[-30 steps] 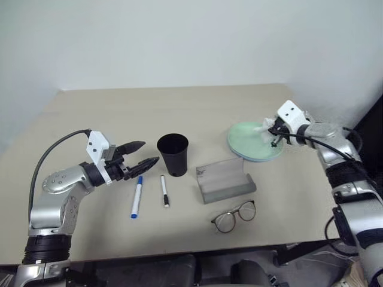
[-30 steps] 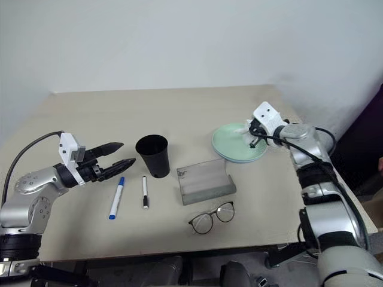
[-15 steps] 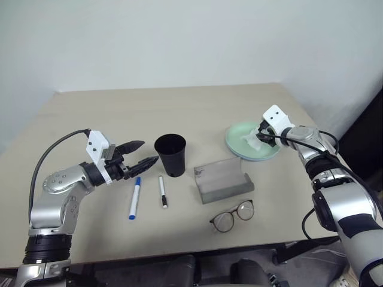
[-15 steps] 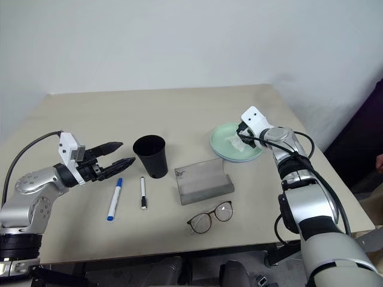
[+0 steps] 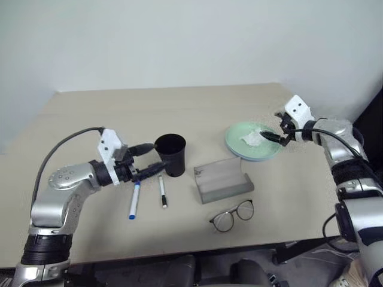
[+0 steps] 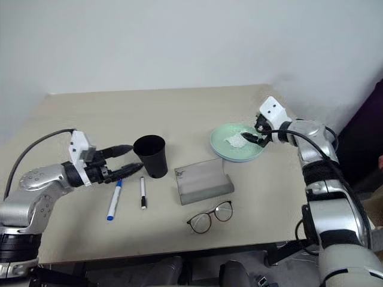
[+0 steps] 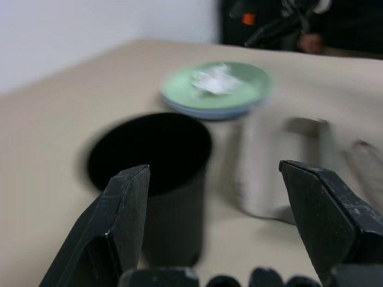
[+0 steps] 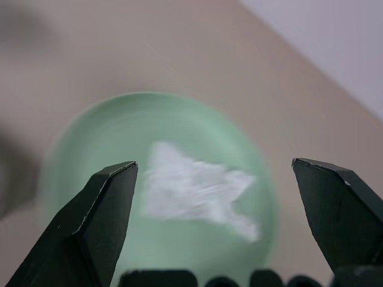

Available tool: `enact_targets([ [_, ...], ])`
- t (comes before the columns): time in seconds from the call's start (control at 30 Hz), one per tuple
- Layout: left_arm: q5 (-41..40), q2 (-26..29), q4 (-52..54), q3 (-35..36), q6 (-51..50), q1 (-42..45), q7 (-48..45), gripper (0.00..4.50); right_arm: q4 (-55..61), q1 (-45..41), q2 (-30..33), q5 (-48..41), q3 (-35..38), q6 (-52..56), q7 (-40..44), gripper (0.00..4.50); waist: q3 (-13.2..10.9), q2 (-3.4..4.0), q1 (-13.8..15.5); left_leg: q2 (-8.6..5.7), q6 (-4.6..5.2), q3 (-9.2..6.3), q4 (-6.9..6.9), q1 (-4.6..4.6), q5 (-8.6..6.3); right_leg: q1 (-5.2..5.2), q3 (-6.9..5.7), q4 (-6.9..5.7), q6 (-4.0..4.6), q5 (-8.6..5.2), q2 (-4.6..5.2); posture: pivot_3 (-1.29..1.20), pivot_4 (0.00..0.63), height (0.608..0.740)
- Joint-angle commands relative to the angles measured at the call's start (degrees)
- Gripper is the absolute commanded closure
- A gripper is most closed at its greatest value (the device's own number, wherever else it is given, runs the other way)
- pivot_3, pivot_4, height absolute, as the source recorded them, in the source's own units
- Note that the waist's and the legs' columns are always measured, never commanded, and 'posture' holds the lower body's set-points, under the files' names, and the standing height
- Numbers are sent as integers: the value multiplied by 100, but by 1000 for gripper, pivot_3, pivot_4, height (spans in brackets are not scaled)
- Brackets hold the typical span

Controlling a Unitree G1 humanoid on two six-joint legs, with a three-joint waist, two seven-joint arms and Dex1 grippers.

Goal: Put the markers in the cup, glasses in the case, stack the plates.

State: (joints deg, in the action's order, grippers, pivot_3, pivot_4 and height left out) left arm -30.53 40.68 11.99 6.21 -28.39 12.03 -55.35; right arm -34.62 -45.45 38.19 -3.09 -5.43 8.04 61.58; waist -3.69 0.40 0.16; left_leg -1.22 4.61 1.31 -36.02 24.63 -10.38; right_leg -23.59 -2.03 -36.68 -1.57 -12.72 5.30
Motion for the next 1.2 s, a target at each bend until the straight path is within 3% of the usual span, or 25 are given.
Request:
enact_targets([
  [0.03,-120,-76,428,-368,-408,159,67,845,1161,213,408,-728,318,563,889,35,1,6,1,0,1,0,-2,-1,0,2,0,0,0,0,3,0,0,736],
  [0.23,-40,-432,476,-1149,-955,677,168,845,1984,682,836,-1280,378,1184,1656,35,-1,10,4,0,2,0,-4,-7,-1,3,-26,-3,-32,9,43,0,0,736],
  [0.37,95,-544,431,-1531,-918,989,43,845,2173,757,859,-1369,382,1397,1656,35,-3,6,3,2,2,0,-9,-1,-1,-1,-46,-2,-34,17,56,0,0,736],
  [0.87,409,-597,114,-1750,-682,1378,-243,845,2190,923,874,-1286,330,1413,1371,35,-3,3,34,-8,3,1,-16,8,-1,-18,-32,12,-30,21,57,0,0,736],
  [1.03,1300,-992,-1176,-1698,451,2091,353,845,2124,896,785,-1237,265,1382,1271,35,-4,-3,41,-10,9,-1,-25,7,-5,-8,-40,14,-40,19,63,0,0,736],
  [1.2,1603,-1276,-2184,-1626,820,2727,538,845,2159,888,743,-1265,247,1411,1218,35,-3,-5,28,-10,10,-5,-43,7,-6,-1,-43,12,-51,34,62,0,0,736],
])
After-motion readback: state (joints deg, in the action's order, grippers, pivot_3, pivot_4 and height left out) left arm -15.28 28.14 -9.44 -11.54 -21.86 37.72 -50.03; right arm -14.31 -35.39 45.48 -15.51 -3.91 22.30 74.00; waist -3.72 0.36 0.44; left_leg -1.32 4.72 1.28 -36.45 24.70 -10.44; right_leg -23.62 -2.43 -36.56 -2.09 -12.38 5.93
